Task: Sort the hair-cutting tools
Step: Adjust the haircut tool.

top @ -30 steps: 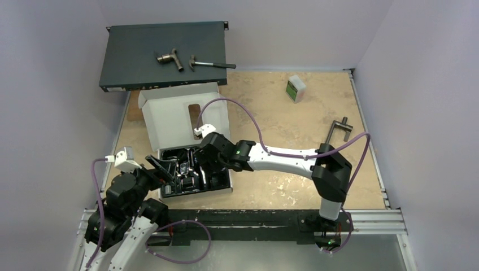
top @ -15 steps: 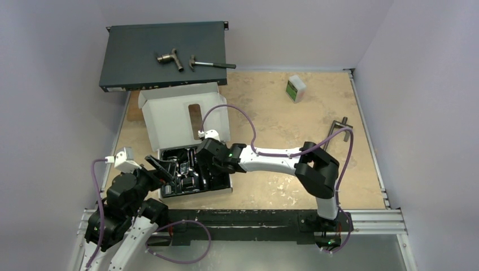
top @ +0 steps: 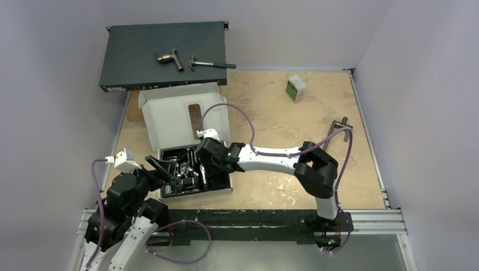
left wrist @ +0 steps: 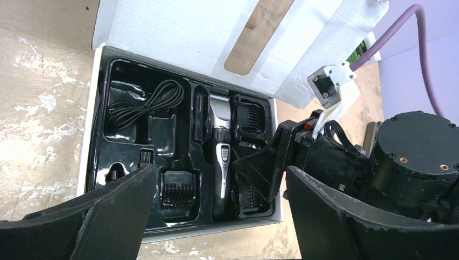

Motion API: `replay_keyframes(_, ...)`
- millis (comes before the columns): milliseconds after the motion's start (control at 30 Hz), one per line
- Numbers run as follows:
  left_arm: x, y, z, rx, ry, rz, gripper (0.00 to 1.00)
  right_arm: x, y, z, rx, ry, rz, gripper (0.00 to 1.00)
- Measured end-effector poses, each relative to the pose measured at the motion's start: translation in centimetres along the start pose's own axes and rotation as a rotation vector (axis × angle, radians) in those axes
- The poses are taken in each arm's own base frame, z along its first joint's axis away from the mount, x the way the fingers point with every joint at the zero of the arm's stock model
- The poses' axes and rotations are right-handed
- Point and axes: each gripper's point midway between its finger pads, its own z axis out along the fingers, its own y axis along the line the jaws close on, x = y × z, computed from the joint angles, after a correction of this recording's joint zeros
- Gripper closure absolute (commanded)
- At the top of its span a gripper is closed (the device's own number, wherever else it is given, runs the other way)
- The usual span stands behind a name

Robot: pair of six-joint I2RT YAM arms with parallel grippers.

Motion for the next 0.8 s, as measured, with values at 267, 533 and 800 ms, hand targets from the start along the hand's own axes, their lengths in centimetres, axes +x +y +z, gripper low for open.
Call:
replay_keyframes(267,0.0,0.0,0.0,0.000,0.001,-0.001,0.12,-0.2,-0.7,-0.9,-0.017,-0.035,-0.079,0.73)
replay_keyframes(533,0.2,-0.1,0.1,0.004,0.011,-0.003,0.12,-1.3,-1.6,-4.6,-0.123,-0.140,-0.313,0.70)
replay_keyframes(800,2.2,-0.1,1.5,-0.001,0.089,-0.016,0.12,0.0,-1.5,-7.3,-0.323,-0.332,-0.699,0.63)
